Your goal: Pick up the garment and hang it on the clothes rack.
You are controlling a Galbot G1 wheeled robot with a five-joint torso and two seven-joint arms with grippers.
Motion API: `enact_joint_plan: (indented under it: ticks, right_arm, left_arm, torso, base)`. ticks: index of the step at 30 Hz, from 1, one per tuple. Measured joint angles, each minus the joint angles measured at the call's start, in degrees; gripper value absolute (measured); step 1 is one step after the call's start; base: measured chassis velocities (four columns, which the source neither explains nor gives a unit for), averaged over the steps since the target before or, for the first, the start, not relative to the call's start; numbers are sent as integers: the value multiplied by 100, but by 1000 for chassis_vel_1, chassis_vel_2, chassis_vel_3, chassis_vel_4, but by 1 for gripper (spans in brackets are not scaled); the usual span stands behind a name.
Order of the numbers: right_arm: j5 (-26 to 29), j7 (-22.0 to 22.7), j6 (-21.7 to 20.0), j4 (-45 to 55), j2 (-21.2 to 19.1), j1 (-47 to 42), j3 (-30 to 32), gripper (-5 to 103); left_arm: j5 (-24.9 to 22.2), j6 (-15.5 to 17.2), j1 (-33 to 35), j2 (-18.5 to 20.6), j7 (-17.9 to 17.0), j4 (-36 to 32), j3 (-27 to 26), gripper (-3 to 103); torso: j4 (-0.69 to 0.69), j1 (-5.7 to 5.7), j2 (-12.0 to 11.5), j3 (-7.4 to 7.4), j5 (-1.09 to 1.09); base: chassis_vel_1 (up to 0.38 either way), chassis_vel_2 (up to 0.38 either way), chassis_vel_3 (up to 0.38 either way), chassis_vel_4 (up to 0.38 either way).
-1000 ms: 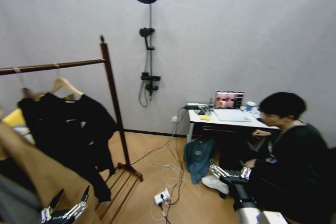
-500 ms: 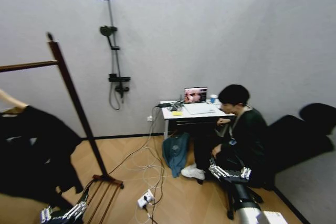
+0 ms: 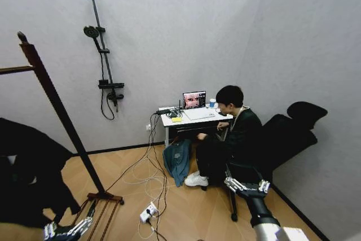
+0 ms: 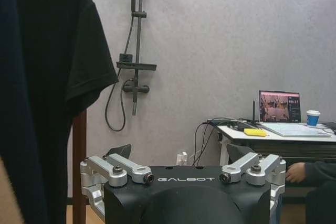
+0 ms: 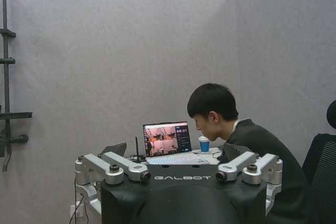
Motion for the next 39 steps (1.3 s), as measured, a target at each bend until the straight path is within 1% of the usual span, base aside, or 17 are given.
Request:
enact_joint_plan:
  ticks: [2, 3, 4, 7, 8, 9, 13, 15, 16, 18, 19, 20, 23, 27, 33, 34, 39]
  right_arm:
    - [0, 0, 0, 0, 0, 0, 0, 100]
    - [0, 0, 0, 0, 0, 0, 0, 100]
    - [0, 0, 0, 0, 0, 0, 0, 100]
    - [0, 0, 0, -1, 0, 0, 0, 100]
    - [0, 0, 0, -1, 0, 0, 0, 100]
    - [0, 0, 0, -1, 0, 0, 0, 100]
    - [0, 0, 0, -1, 0, 0, 0, 100]
    - [0, 0, 0, 0, 0, -2, -1, 100]
    - [0, 0, 0, 0, 0, -2, -1, 100]
    - [0, 0, 0, 0, 0, -2, 0, 100]
    - [0, 0, 0, 0, 0, -2, 0, 100]
    - [0, 1, 0, -1, 0, -4, 0, 100]
    - [0, 2, 0, -1, 0, -3, 1, 100]
    - [0, 1, 0, -1, 0, 3, 0, 100]
    - [0, 1, 0, -1, 0, 2, -1, 100]
    - [0, 1, 0, 0, 0, 1, -1, 100]
    - [0, 1, 0, 0, 0, 0, -1, 100]
  left_arm:
    - [0, 0, 0, 0, 0, 0, 0, 100]
    - [0, 0, 0, 0, 0, 0, 0, 100]
    - [0, 0, 0, 0, 0, 0, 0, 100]
    - [0, 0, 0, 0, 0, 0, 0, 100]
    - [0, 0, 0, 0, 0, -1, 0, 100]
    - [0, 0, 0, 0, 0, 0, 0, 100]
    - [0, 0, 0, 0, 1, 0, 0, 100]
    - [0, 0, 1, -1, -1, 0, -1, 100]
    - [0, 0, 1, -1, -1, 0, -1, 100]
    - [0, 0, 1, 0, -1, 0, 0, 100]
    - [0, 0, 1, 0, -1, 0, 0, 100]
    - [0, 0, 0, 0, 3, 0, 0, 100]
    - [0, 0, 0, 0, 4, 0, 0, 100]
    - [0, 0, 0, 0, 2, 0, 0, 100]
    - [0, 0, 0, 0, 2, 0, 0, 100]
    - [0, 0, -1, 0, 2, 0, 0, 100]
    - [0, 0, 0, 0, 1, 0, 0, 100]
  torso:
    - [0, 0, 0, 0, -1]
    - [-1, 0, -1, 1, 3]
    - [-1, 0, -1, 1, 3]
    - [-2, 1, -1, 1, -1]
    - [-1, 0, 0, 0, 4]
    - [0, -1, 0, 0, -2]
    - [-1, -2, 1, 0, 1]
    - [4, -8, 6, -3, 1]
    - [4, -8, 6, -3, 1]
    - [-1, -7, 5, -2, -1]
    - [-1, -7, 5, -2, -1]
    - [-6, -7, 4, -2, 4]
    - [-4, -5, 3, -1, 3]
    - [0, 6, -4, 3, 1]
    - [-1, 6, -4, 2, 1]
    - [-3, 3, -3, 1, 1]
    - [-1, -2, 0, 0, 1]
  base:
    - [231, -229, -190, 213]
    - [252, -255, -257, 230]
    - [252, -255, -257, 230]
    - [280, -257, -251, 255]
    - [294, -277, -248, 280]
    - [293, -277, -248, 311]
    - [290, -307, -291, 311]
    - [167, -236, -170, 250]
    - [167, -236, -133, 218]
    - [65, -7, -143, 179]
    - [65, -9, -153, 140]
    - [-14, -9, -57, 57]
    - [-41, -50, -14, 29]
    - [-7, 132, 137, 6]
    - [42, 102, 86, 12]
    - [81, 64, 41, 66]
    - [109, 56, 59, 104]
